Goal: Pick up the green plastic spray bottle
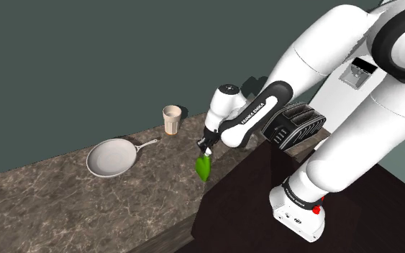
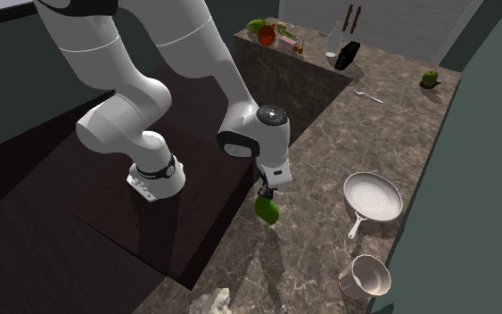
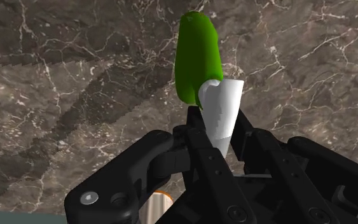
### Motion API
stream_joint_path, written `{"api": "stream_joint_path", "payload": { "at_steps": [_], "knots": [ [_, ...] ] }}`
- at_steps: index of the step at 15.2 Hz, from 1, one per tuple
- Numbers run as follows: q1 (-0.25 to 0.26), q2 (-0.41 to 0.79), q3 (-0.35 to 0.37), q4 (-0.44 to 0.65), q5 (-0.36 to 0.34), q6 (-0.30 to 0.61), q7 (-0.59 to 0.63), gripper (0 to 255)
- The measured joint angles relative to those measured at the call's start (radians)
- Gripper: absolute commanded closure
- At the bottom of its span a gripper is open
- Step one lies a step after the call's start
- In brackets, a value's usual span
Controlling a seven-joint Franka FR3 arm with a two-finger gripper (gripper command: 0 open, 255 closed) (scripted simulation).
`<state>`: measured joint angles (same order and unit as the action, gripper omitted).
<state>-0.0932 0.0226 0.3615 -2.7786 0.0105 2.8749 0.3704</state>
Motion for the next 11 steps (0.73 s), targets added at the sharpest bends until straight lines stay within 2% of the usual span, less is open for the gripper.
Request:
{"api": "stream_joint_path", "payload": {
  "at_steps": [5,11],
  "knots": [
    [0.01,-0.094,0.007,-0.001,0.091,-0.088,-0.066,255],
    [0.03,-0.194,-0.001,0.008,0.146,-0.194,-0.101,255]
  ]
}}
